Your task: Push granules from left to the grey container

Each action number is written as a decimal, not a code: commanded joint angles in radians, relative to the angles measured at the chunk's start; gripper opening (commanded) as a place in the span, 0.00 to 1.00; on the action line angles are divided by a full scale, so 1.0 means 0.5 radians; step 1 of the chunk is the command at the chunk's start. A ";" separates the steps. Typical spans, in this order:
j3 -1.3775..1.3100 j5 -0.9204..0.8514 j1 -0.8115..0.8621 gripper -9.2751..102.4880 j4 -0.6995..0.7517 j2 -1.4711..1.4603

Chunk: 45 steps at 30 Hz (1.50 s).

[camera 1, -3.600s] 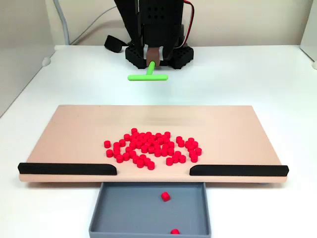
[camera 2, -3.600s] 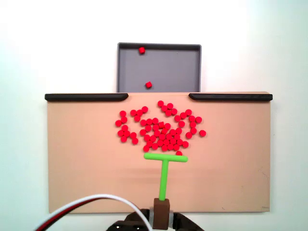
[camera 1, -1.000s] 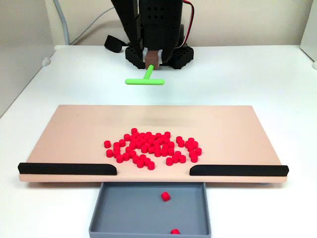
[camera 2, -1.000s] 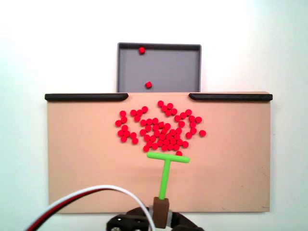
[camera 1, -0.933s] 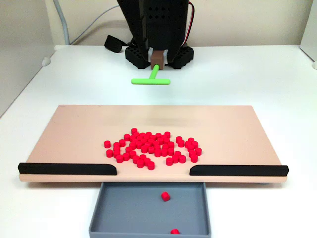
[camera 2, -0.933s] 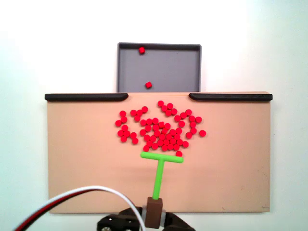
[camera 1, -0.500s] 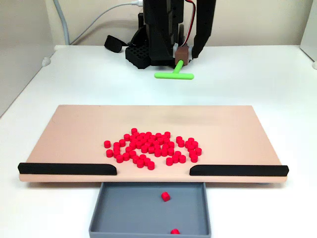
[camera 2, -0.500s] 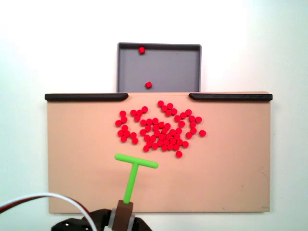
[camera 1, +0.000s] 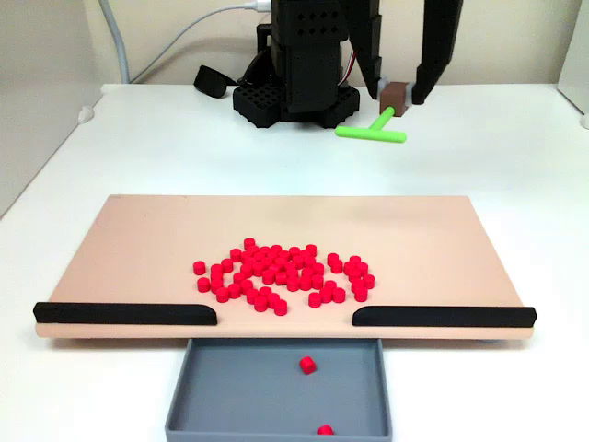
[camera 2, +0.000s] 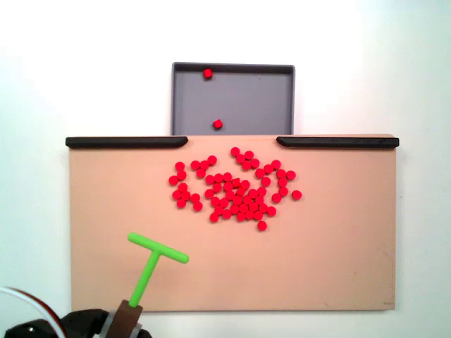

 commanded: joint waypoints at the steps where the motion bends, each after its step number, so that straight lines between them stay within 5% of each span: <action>1: -0.058 0.163 -0.028 0.08 -0.009 -0.040; 45: -1.298 1.789 -0.215 0.08 0.018 -1.239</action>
